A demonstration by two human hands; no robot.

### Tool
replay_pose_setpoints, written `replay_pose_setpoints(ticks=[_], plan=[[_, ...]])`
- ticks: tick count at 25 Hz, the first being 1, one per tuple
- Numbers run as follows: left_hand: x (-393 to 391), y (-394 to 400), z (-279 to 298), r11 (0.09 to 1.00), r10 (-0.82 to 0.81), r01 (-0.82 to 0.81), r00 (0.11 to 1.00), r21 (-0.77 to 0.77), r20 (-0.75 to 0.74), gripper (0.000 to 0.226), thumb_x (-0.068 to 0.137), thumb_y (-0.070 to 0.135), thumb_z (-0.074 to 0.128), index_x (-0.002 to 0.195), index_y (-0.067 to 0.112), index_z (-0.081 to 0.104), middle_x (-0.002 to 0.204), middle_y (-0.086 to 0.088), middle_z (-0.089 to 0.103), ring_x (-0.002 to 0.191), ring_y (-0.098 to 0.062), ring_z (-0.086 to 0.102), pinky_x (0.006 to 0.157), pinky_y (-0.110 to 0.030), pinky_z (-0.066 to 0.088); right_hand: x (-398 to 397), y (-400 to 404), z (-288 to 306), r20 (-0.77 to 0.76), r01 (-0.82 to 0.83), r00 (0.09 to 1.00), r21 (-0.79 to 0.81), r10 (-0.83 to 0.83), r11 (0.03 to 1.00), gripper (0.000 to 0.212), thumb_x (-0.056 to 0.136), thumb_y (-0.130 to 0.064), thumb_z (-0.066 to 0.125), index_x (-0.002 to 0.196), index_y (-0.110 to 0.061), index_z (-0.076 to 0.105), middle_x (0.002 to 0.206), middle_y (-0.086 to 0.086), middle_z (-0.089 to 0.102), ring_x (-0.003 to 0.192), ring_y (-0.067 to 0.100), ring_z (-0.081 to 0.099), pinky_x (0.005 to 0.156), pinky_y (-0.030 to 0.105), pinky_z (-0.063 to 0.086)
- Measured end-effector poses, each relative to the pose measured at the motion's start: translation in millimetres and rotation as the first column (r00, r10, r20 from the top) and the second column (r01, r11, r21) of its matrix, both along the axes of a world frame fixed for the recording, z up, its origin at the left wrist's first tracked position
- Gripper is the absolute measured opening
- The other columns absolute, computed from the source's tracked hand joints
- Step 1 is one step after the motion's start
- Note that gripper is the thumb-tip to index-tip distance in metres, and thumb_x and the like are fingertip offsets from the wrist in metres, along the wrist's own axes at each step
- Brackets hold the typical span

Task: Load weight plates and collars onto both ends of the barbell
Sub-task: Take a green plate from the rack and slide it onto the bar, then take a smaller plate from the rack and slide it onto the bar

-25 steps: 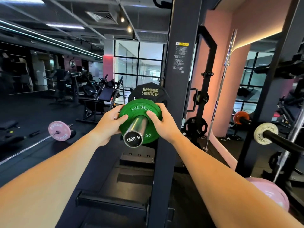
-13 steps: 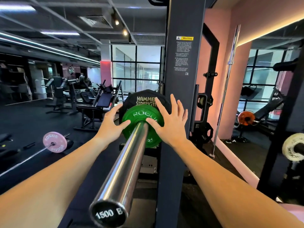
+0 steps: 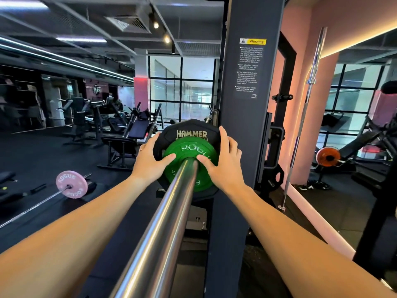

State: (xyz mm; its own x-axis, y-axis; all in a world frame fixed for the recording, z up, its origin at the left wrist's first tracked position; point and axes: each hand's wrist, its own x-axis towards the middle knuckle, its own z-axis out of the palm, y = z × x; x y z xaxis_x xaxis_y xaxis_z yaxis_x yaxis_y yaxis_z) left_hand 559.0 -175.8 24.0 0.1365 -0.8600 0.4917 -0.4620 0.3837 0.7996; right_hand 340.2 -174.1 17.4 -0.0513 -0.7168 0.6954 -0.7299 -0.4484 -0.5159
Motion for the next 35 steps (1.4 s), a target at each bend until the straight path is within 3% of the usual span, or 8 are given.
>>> replay_pose_setpoints(ticks=[4, 7, 9, 12, 16, 22, 28, 35], plan=[[10.7, 31.3, 29.7, 0.974, -0.024, 0.008, 0.998, 0.227, 0.066, 0.073, 0.089, 0.027, 0.076, 0.151, 0.030, 0.038, 0.153, -0.004, 0.044, 0.130, -0.033, 0.054, 0.107, -0.049, 0.046, -3.8, 23.0, 24.4, -0.099, 0.046, 0.995, 0.146, -0.031, 0.988, 0.093, 0.089, -0.046, 0.067, 0.158, -0.039, 0.005, 0.159, 0.001, 0.025, 0.139, 0.034, 0.027, 0.103, 0.053, 0.044], [20.5, 75.5, 62.6, 0.961, -0.052, 0.013, 0.989, 0.275, 0.135, 0.040, 0.091, 0.031, 0.072, 0.129, 0.031, 0.059, 0.132, -0.009, 0.064, 0.091, -0.024, 0.058, 0.069, -0.031, 0.050, -11.4, 58.2, 43.2, -0.135, -0.005, 0.991, 0.156, 0.026, 0.988, 0.076, 0.090, -0.035, 0.064, 0.155, -0.034, 0.027, 0.154, 0.003, 0.037, 0.137, 0.034, 0.035, 0.103, 0.047, 0.044], [21.4, 110.8, 83.8, 0.962, -0.093, 0.042, 0.980, 0.268, 0.177, 0.026, 0.092, 0.031, 0.071, 0.117, 0.030, 0.065, 0.117, -0.009, 0.072, 0.087, -0.020, 0.052, 0.063, -0.029, 0.044, -14.9, 89.6, 52.4, -0.165, -0.024, 0.985, 0.175, 0.054, 0.984, 0.068, 0.088, -0.033, 0.064, 0.151, -0.033, 0.037, 0.147, 0.005, 0.046, 0.133, 0.032, 0.042, 0.102, 0.044, 0.046], [12.0, 163.8, 102.6, 0.969, -0.125, 0.076, 0.972, 0.236, 0.199, 0.023, 0.092, 0.031, 0.070, 0.115, 0.027, 0.068, 0.106, -0.006, 0.072, 0.088, -0.022, 0.055, 0.062, -0.028, 0.043, -20.2, 138.8, 58.2, -0.185, -0.029, 0.981, 0.187, 0.064, 0.982, 0.060, 0.086, -0.033, 0.066, 0.144, -0.033, 0.048, 0.139, 0.005, 0.054, 0.127, 0.029, 0.050, 0.097, 0.037, 0.045], [-12.8, 231.1, 107.8, 0.975, -0.164, 0.118, 0.955, 0.190, 0.247, 0.016, 0.091, 0.033, 0.072, 0.106, 0.029, 0.070, 0.117, -0.011, 0.072, 0.103, -0.024, 0.069, 0.073, -0.030, 0.052, -37.9, 206.4, 53.7, -0.211, -0.018, 0.976, 0.188, 0.059, 0.982, 0.055, 0.085, -0.033, 0.067, 0.139, -0.032, 0.054, 0.138, 0.005, 0.058, 0.126, 0.026, 0.054, 0.097, 0.034, 0.043], [-63.9, 291.9, 99.0, 0.951, -0.275, 0.218, 0.919, 0.218, 0.281, 0.018, 0.091, 0.030, 0.072, 0.109, 0.024, 0.070, 0.117, -0.017, 0.071, 0.090, -0.021, 0.061, 0.076, -0.035, 0.052, -78.0, 282.6, 48.7, -0.197, 0.027, 0.980, 0.224, 0.018, 0.974, 0.054, 0.086, -0.033, 0.067, 0.139, -0.029, 0.056, 0.138, 0.004, 0.060, 0.128, 0.025, 0.054, 0.103, 0.035, 0.045], [-133.7, 309.0, 86.0, 0.909, -0.392, 0.323, 0.878, 0.264, 0.276, 0.020, 0.092, 0.025, 0.072, 0.112, 0.020, 0.071, 0.107, -0.020, 0.072, 0.085, -0.022, 0.055, 0.069, -0.033, 0.044, -150.9, 330.5, 50.3, -0.193, 0.113, 0.979, 0.239, -0.067, 0.964, 0.046, 0.085, -0.026, 0.070, 0.130, -0.025, 0.064, 0.117, -0.002, 0.070, 0.115, 0.023, 0.062, 0.093, 0.029, 0.048], [-259.0, 291.8, 69.3, 0.852, -0.506, 0.422, 0.816, 0.309, 0.278, 0.016, 0.091, 0.030, 0.072, 0.107, 0.028, 0.072, 0.110, -0.007, 0.075, 0.098, -0.025, 0.068, 0.074, -0.032, 0.051, -280.9, 340.4, 33.6, -0.177, 0.225, 0.968, 0.310, -0.177, 0.924, 0.049, 0.085, -0.036, 0.068, 0.133, -0.034, 0.061, 0.127, 0.001, 0.066, 0.114, 0.021, 0.062, 0.084, 0.025, 0.044]])
